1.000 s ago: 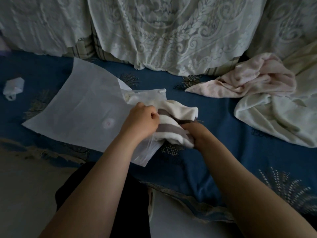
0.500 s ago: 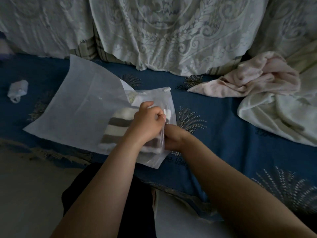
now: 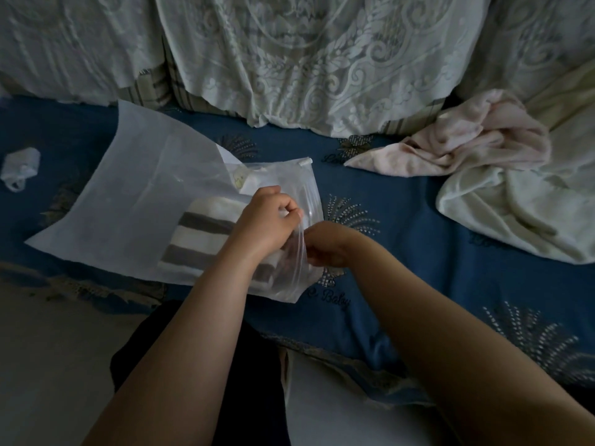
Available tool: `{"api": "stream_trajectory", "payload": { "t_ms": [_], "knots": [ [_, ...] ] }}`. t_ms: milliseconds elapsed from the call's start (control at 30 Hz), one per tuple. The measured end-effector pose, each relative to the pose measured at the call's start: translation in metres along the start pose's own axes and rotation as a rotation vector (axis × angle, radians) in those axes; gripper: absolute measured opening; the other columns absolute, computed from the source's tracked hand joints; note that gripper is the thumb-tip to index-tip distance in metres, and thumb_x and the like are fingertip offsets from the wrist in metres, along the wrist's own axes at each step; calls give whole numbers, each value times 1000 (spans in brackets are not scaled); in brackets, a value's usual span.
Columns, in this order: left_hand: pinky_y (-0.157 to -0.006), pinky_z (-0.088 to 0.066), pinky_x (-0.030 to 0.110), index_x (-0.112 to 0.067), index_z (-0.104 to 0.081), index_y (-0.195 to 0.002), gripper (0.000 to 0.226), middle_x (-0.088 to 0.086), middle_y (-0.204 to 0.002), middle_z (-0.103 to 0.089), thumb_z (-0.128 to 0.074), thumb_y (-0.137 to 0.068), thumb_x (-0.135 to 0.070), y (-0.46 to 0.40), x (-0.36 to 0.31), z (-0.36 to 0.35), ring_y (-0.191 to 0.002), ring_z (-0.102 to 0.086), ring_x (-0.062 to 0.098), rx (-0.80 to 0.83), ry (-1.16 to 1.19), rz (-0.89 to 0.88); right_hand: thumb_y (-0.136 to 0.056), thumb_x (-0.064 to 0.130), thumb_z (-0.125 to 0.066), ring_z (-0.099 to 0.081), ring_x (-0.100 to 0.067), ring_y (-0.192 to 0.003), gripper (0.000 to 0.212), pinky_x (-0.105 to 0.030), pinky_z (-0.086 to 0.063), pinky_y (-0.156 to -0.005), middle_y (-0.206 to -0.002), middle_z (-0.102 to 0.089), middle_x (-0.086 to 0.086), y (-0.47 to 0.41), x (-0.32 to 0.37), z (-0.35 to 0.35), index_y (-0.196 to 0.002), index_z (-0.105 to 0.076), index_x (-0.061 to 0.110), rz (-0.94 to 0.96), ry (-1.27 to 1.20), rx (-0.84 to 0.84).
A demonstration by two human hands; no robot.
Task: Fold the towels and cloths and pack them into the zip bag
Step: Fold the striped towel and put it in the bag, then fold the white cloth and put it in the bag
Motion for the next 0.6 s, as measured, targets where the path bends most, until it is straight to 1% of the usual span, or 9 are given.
{"api": "stream_trajectory", "payload": {
  "t_ms": [134,234,300,367,401,434,501,568,601],
  "knots": [
    [-95,-26,22,-19,-65,-83,14,3,-148,-35,-57,-92,-26,-12,-10,-4,-132,-39,15,-65,32,-22,-91,11,-58,-69,-11,-54,15,-19,-53,-46,-70,-73,-4,25,-6,58,-103,-63,3,91,-166,-130],
    [-92,-31,24,-18,-62,-86,11,3,-152,-27,-55,-92,-22,-21,-18,-9,-135,-36,16,-110,11,-36,-93,15,-55,-67,-11,-55,13,-21,-52,-49,-78,-71,-5,40,-22,98,-101,-63,8,117,-168,-302],
    [-94,-39,32,-17,-61,-88,8,6,-153,-27,-54,-92,-20,-25,-28,-15,-135,-36,23,-146,-74,-75,-91,14,-57,-66,-13,-60,15,-25,-52,-55,-82,-69,-7,51,-33,137,-102,-65,8,164,-44,-548],
    [-96,-40,42,-15,-61,-90,12,8,-150,-31,-54,-92,-25,-24,-46,-22,-135,-33,29,-203,-182,-136,-86,17,-57,-64,-24,-89,24,-33,-50,-77,-106,-65,-10,73,-37,181,-108,-66,12,191,286,-919],
    [-96,-40,43,-15,-61,-91,17,8,-148,-34,-53,-93,-30,-22,-58,-27,-134,-33,29,-235,-216,-175,-85,20,-56,-56,-28,-108,30,-37,-46,-89,-123,-56,-11,85,-40,196,-114,-63,17,172,422,-1048],
    [-96,-39,42,-14,-62,-91,22,8,-145,-39,-53,-93,-34,-19,-70,-32,-132,-35,29,-260,-227,-223,-85,24,-56,-45,-30,-122,37,-40,-39,-97,-136,-44,-10,92,-45,208,-122,-57,22,129,509,-1104],
    [-94,-40,40,-13,-63,-90,26,8,-136,-49,-54,-92,-38,-13,-93,-45,-126,-41,28,-281,-211,-332,-85,37,-58,-28,-31,-137,59,-46,-29,-106,-151,-24,-8,97,-62,225,-139,-36,31,-19,616,-1066],
    [-88,-41,37,-13,-64,-88,25,6,-122,-57,-56,-91,-36,-9,-109,-59,-116,-48,27,-272,-197,-412,-86,49,-56,-27,-31,-138,72,-46,-26,-108,-152,-26,-9,97,-78,243,-146,-23,28,-137,713,-1055],
    [-86,-41,37,-13,-64,-88,23,6,-115,-59,-56,-90,-35,-7,-114,-65,-111,-50,27,-265,-187,-433,-88,47,-52,-31,-30,-136,66,-45,-27,-108,-149,-33,-9,98,-80,253,-144,-28,23,-155,743,-1090]
  ]
}}
Point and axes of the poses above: each hand's wrist, its own y-axis away from the middle knuckle, its own z-axis out of the back of the hand, x = y × z, the point moved 7 cm from there along -y, towards the middle knuckle
